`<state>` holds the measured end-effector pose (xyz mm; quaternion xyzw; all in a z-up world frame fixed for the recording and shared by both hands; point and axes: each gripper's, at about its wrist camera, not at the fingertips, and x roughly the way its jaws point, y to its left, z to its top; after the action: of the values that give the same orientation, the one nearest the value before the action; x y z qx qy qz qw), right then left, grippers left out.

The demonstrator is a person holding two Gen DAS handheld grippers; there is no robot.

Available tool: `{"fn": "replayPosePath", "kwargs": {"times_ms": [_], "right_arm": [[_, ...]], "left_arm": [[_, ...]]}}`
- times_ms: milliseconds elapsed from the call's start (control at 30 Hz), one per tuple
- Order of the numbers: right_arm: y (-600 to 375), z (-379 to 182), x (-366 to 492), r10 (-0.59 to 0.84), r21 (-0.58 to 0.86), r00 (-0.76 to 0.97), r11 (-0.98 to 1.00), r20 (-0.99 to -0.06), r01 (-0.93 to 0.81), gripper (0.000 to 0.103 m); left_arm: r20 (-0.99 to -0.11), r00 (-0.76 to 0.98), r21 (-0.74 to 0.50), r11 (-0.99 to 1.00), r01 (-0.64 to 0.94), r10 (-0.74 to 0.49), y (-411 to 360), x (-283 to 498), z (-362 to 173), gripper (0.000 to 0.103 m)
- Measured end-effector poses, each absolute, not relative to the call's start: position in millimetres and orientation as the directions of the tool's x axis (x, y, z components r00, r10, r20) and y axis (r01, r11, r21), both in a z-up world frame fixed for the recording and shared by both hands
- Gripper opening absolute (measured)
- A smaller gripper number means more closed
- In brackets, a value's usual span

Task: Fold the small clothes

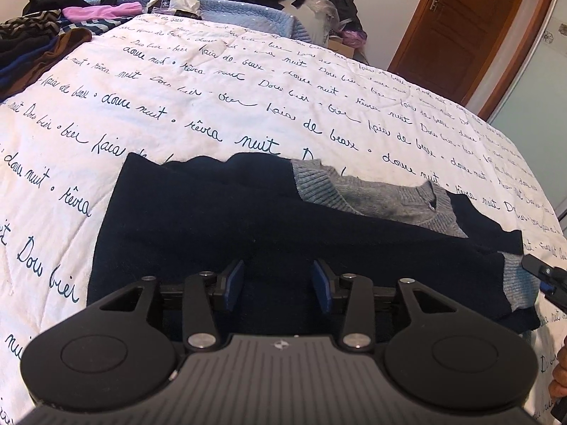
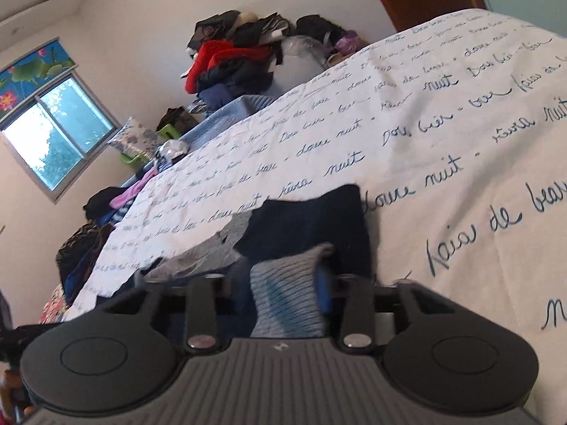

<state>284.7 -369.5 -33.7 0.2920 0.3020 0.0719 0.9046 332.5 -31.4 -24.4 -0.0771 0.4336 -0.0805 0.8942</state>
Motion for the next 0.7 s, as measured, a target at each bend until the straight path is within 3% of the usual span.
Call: {"fn": "replayPosePath", "kwargs": {"times_ms": [67, 167, 267, 367, 400, 467, 533, 633, 700], "right_arm": [[-366.6, -30.7, 284.6, 0.277, 0.545, 0.829, 0.837, -0.486, 0.04, 0.011], [-355.3, -17.7, 271.4, 0.217, 0.434, 0.89, 0.901, -0.401, -0.024, 0.01], [-343.1, -15.0, 274.0, 0.058, 0.261, 0.874, 0.962, -0.483, 0.08, 0.01], [-336.1, -19.3, 276.8, -0.195, 0.073, 0.811, 0.957, -0.552, 0.28, 0.011], [-334.4, -16.3, 270.0, -0.205, 0.068, 0.825, 0.957, -0.526, 0.281, 0.011], [-329.7, -9.8, 256.9, -0.062, 0.162, 0.872, 0.974, -0.486, 0.159, 0.012], [-318.8, -10.9, 256.5, 0.064, 0.195, 0.856, 0.98, -0.512, 0.043, 0.015], [-310.7, -28.8, 270.3, -0.023, 0.102, 0.781, 0.989, -0.624, 0.11, 0.015], [-315.5, -28.6, 260.8, -0.097, 0.103, 0.78, 0.974, -0.618, 0.203, 0.016]], "left_arm": [[-0.758, 0.619, -0.204, 0.976, 0.075, -0.206, -31.2, 331.4, -24.0, 0.043], [-0.751, 0.63, -0.196, 0.978, 0.073, -0.198, -30.0, 331.4, -24.2, 0.046], [-0.762, 0.617, -0.2, 0.978, 0.064, -0.197, -28.6, 335.8, -28.4, 0.047], [-0.767, 0.611, -0.2, 0.978, 0.063, -0.196, -27.7, 337.1, -31.3, 0.048], [-0.766, 0.612, -0.2, 0.978, 0.063, -0.197, -27.6, 336.8, -31.8, 0.049], [-0.769, 0.609, -0.194, 0.978, 0.071, -0.197, -29.2, 337.8, -33.4, 0.052], [-0.774, 0.605, -0.181, 0.981, 0.075, -0.189, -31.8, 339.1, -34.7, 0.052], [-0.769, 0.607, -0.195, 0.978, 0.074, -0.199, -30.8, 333.6, -29.7, 0.052], [-0.76, 0.611, -0.212, 0.973, 0.09, -0.222, -26.6, 324.0, -22.5, 0.053]]}}
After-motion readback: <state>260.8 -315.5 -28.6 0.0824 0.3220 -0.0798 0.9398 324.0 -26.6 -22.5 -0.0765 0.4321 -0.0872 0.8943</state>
